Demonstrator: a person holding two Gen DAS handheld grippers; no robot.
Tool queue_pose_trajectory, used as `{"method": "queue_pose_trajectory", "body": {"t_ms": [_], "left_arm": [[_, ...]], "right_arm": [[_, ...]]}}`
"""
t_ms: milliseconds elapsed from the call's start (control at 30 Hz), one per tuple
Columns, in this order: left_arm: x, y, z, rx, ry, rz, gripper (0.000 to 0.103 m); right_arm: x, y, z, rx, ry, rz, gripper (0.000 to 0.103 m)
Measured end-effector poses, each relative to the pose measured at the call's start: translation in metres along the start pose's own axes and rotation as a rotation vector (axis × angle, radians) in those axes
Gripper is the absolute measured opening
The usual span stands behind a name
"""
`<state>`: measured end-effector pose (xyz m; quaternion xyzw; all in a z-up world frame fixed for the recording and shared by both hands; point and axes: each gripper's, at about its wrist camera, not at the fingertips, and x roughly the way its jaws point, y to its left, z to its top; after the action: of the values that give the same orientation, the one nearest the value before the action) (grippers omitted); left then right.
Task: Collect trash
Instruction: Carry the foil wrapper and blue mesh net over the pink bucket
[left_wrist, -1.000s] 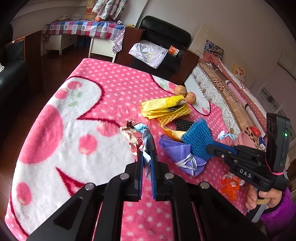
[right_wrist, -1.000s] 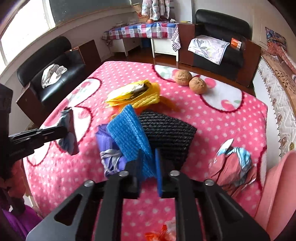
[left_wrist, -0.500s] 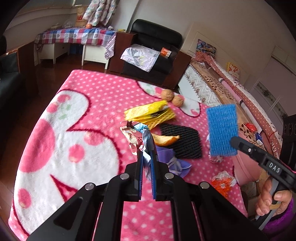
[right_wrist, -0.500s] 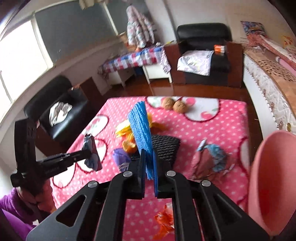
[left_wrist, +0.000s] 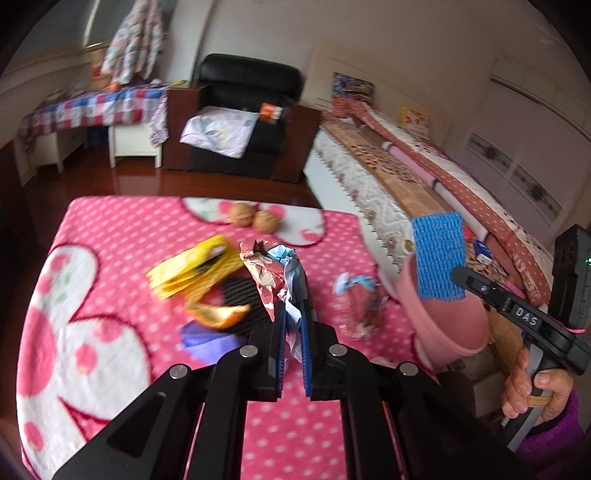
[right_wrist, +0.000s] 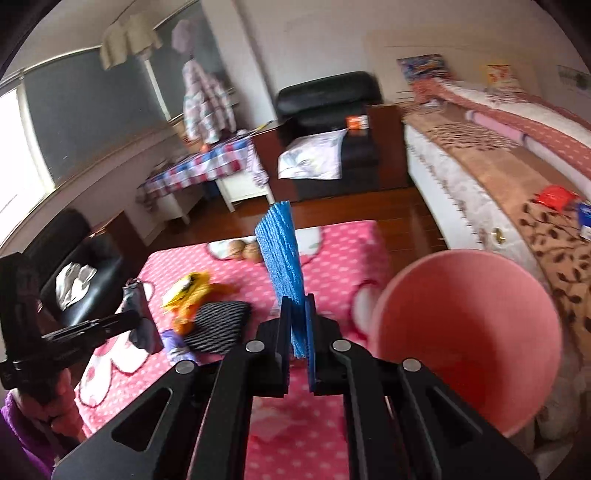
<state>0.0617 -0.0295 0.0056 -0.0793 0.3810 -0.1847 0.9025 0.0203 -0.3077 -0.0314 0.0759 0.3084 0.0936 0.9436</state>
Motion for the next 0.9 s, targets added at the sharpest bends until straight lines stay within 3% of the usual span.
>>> {"method": "queue_pose_trajectory", "body": {"t_ms": [533, 900], "left_arm": [[0.046, -0.128, 0.013, 0.236, 0.074, -0.193, 0.006], [0.082, -0.189, 0.007, 0.349, 0.123, -0.245, 0.006]], "right_arm": [[-0.024, -0.078, -0.023, 0.15, -0.013, -0.161, 0.007], [-0.023, -0.115, -0.035, 0.238, 0.017, -0.23, 0.007]]}}
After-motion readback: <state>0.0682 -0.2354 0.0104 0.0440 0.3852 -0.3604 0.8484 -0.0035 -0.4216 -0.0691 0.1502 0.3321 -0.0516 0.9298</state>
